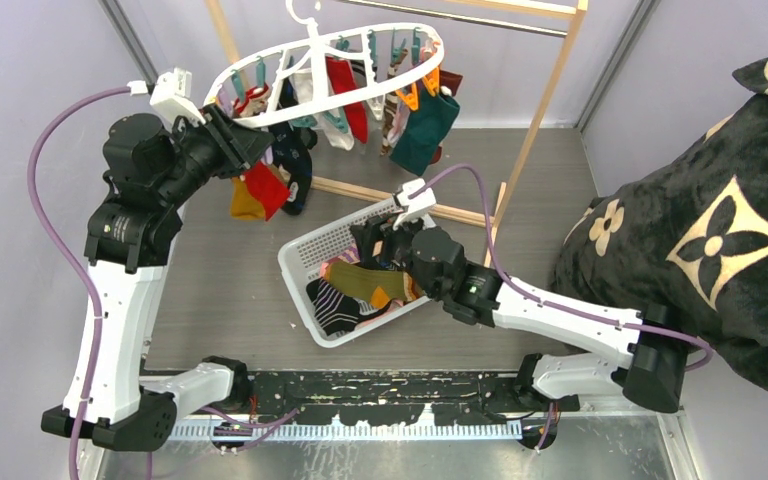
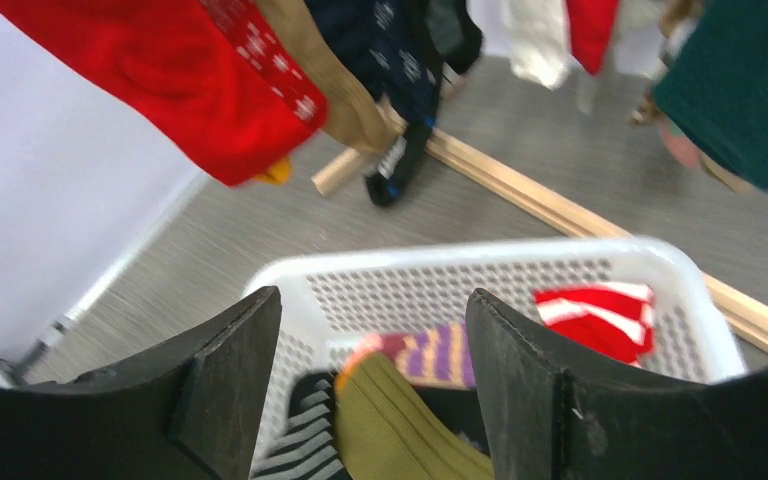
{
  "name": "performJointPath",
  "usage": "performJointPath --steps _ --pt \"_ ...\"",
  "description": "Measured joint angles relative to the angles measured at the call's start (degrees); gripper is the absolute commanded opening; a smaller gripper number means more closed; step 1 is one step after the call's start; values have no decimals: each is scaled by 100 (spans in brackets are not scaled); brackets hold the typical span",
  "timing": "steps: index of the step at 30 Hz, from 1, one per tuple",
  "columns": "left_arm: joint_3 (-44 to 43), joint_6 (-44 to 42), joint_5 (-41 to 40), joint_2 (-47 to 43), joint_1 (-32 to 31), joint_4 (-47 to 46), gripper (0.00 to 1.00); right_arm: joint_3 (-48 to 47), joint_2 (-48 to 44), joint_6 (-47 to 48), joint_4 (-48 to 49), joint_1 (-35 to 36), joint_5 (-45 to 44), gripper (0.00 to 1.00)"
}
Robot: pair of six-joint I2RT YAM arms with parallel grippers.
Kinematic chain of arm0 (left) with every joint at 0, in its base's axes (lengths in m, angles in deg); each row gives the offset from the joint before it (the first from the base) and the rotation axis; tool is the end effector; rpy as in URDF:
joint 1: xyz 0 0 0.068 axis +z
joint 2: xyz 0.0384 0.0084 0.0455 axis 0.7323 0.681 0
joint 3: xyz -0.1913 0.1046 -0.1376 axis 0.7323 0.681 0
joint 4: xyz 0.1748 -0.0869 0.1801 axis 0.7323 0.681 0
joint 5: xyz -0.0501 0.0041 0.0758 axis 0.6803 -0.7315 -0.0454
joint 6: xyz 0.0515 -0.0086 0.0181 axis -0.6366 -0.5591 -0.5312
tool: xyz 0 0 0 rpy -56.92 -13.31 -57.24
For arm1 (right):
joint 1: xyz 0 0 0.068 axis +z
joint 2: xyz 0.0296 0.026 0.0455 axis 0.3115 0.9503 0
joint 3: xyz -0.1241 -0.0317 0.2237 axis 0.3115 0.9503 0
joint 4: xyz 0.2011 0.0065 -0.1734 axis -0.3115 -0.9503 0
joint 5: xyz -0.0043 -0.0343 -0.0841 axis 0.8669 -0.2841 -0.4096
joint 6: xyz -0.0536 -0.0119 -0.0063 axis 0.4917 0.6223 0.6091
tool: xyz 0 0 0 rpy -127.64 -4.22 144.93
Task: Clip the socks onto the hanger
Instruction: Open the clamp at the hanger.
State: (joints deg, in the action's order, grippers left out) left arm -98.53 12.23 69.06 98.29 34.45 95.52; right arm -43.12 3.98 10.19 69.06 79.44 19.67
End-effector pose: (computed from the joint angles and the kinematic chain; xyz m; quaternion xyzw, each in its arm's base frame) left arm 0.1989 -0.0521 0.5037 -0.0571 0.7510 -0.3114 0.5794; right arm 0.1552 0.2461 0.3178 -0.1282 0.7276 0.2603 0.6216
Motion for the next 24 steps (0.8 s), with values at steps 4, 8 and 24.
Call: performJointPath --steps 4,8,24 --pt "319 142 -9 -177 0 -195 0 -452 612 33 1014 -81 363 74" --pt "352 306 -15 -201 0 -232 0 -1386 1683 20 2184 -238 975 73" --pt "352 597 -59 -203 0 -249 0 -2826 3034 -153 3482 -540 2404 73"
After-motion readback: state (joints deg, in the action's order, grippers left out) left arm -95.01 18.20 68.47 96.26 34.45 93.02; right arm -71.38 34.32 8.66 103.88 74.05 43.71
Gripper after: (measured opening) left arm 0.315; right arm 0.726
